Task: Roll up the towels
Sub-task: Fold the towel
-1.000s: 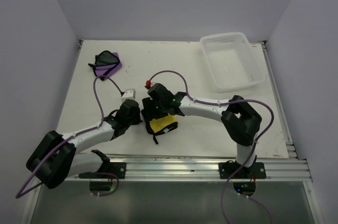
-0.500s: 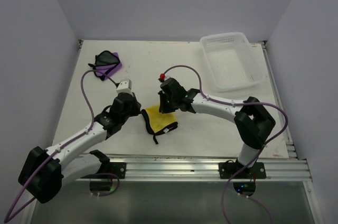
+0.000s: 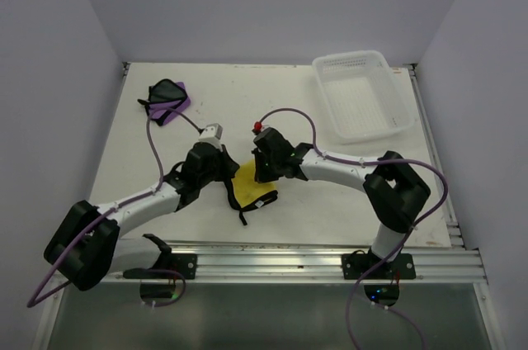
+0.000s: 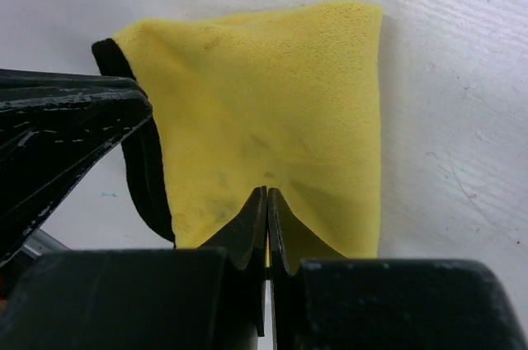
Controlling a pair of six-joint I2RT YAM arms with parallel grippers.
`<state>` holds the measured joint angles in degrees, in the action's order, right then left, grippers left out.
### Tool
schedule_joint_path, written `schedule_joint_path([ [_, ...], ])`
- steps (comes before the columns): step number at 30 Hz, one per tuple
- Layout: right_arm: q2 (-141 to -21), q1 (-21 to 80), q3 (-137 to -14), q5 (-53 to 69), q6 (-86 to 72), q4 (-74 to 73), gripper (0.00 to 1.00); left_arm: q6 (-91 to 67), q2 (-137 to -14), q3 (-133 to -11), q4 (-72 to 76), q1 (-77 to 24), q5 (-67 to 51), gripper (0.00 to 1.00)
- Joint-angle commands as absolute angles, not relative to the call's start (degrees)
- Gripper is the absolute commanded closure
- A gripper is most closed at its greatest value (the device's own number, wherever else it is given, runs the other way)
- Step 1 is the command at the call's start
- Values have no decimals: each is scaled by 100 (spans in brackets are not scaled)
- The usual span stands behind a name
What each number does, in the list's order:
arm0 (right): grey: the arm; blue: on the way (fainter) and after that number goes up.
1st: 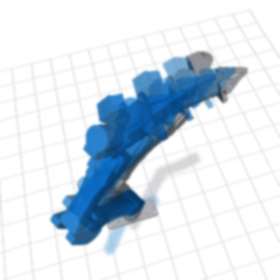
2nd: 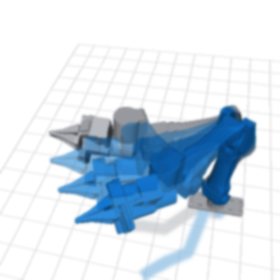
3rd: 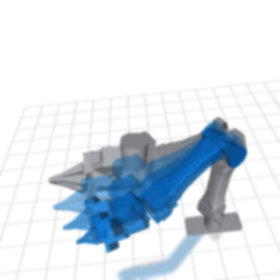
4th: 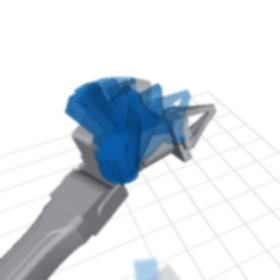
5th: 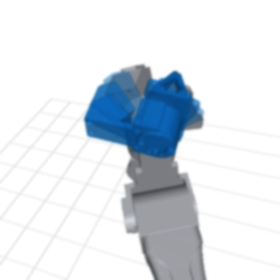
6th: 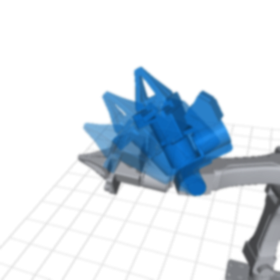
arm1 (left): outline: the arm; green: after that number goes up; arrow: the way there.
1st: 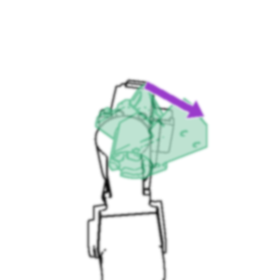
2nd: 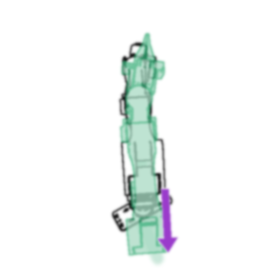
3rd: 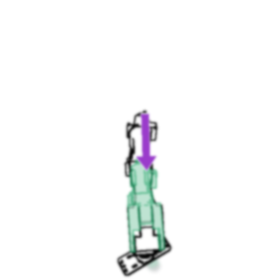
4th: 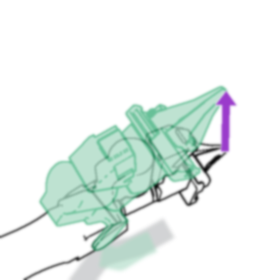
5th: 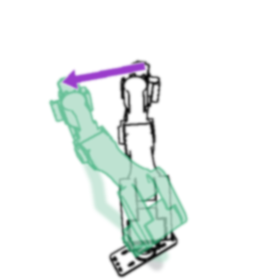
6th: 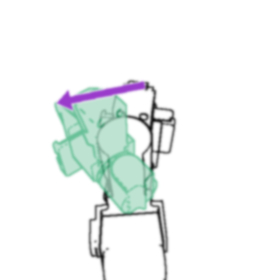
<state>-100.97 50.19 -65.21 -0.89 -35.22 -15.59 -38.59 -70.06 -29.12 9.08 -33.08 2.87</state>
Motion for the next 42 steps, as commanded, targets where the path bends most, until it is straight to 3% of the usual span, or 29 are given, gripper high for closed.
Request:
schedule_joint_path([
  [1, -10107, 4966, -6469, -132, -3604, -1310, 100, -3938, -7163, -2830, 1477, -3322, 44, 100],
  [24, -10117, 4904, -6319, -114, -3718, -1309, 100, -4061, -7233, -1951, 1371, -3322, 475, 100],
  [28, -9836, 4904, -6276, -176, -3656, -1467, 95, -4043, -7260, -1951, 1336, -3322, 589, 100],
  [42, -9369, 4922, -5107, -53, -3841, -1090, 100, -3815, -7269, -2136, 1406, -3322, 615, 100],
])
